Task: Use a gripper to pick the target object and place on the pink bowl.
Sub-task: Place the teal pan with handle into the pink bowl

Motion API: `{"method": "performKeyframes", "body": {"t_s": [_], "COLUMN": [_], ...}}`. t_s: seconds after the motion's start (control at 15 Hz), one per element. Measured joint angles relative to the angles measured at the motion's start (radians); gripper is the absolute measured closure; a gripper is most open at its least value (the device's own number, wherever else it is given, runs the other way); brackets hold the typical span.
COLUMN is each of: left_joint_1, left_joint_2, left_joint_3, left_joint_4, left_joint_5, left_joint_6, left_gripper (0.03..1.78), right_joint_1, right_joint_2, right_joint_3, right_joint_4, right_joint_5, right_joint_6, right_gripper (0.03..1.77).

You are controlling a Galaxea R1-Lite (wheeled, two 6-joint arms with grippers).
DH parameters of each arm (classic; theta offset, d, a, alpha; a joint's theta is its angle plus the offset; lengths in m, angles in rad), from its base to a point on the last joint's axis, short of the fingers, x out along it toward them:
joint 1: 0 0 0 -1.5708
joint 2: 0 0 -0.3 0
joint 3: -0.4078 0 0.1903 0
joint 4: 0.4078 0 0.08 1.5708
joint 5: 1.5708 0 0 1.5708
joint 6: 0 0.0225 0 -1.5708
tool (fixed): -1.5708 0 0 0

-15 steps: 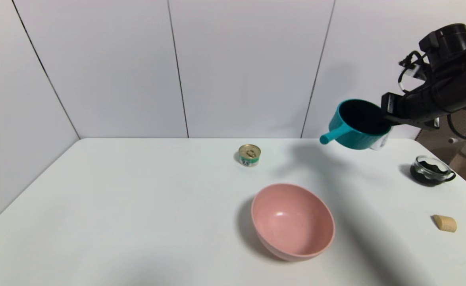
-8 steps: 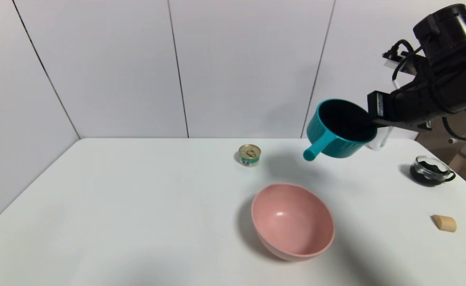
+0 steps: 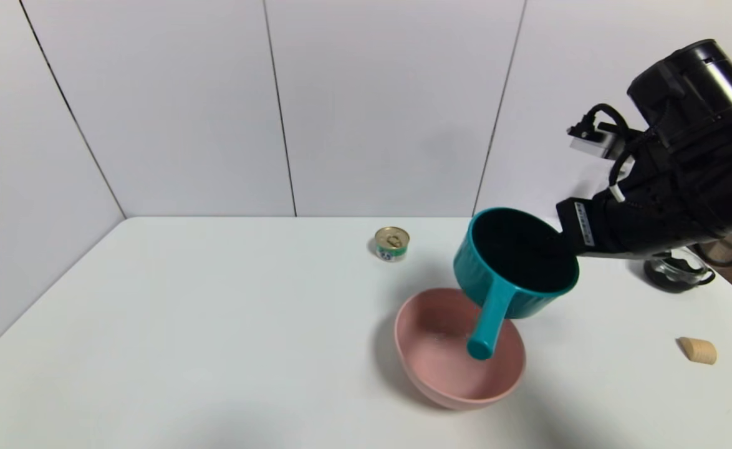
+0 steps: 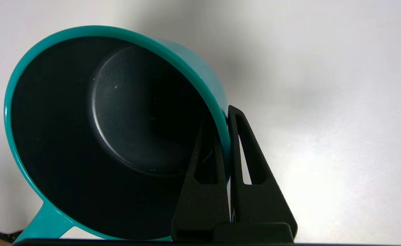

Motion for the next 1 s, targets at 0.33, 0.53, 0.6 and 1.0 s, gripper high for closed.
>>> {"method": "performKeyframes", "body": {"t_s": [0.33,0.53,0.6,1.0], "left_joint_1": [0.0,0.0,0.0,0.0], "left_joint_2": [0.0,0.0,0.0,0.0], "left_joint_3": [0.0,0.0,0.0,0.0], "left_joint_4": [0.0,0.0,0.0,0.0], "left_joint_5": [0.0,0.0,0.0,0.0], "left_joint_6": [-0.001,0.0,0.0,0.0], "left_gripper": [0.12,0.12,0.12,0.12], "right_joint_1": [0.061,0.086,0.095,0.124], "right_joint_2": [0.038,0.066,0.071,0.089], "right_joint_3": [0.038,0.058,0.067,0.094], "right_joint_4": [-0.066,-0.067,-0.068,-0.088], "right_joint_5": [-0.003,-0.003,-0.003,-0.004], "right_joint_6": [-0.001,-0.003,-0.003,-0.006], "right_gripper": [1.7,1.7,1.7,1.7]}}
